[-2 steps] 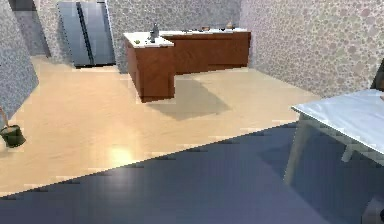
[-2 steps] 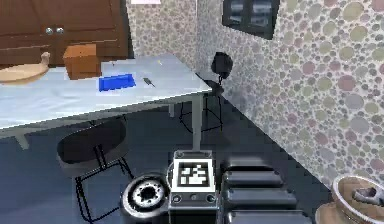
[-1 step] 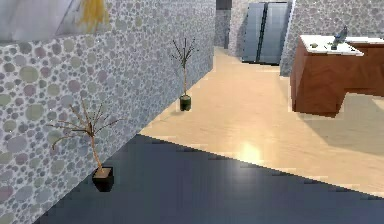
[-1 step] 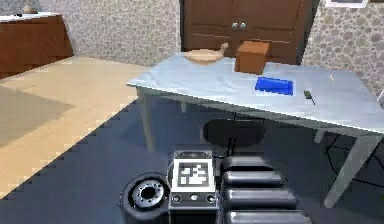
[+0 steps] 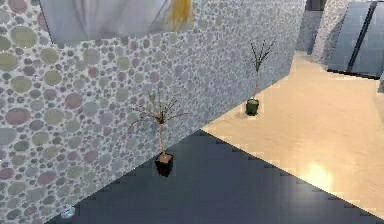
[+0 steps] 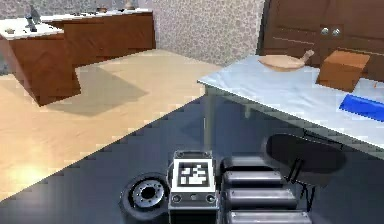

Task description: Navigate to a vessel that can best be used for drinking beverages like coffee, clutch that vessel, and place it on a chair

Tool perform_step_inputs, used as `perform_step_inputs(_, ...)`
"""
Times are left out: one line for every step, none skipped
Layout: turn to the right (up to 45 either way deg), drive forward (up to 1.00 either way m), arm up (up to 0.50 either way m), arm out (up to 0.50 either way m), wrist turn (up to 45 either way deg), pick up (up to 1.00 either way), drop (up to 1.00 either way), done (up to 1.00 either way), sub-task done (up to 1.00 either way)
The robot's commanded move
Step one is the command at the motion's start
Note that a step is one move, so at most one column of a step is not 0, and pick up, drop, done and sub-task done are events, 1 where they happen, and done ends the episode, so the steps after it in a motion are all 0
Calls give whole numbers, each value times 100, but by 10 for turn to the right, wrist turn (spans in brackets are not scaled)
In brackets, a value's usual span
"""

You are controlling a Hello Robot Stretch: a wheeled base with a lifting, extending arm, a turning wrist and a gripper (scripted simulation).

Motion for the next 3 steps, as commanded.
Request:
perform_step_inputs(0, 40, 0, 0, 0, 0, 0, 0, 0)
perform_step_inputs(450, 0, 0, 0, 0, 0, 0, 0, 0)
perform_step_inputs(180, 0, 0, 0, 0, 0, 0, 0, 0)
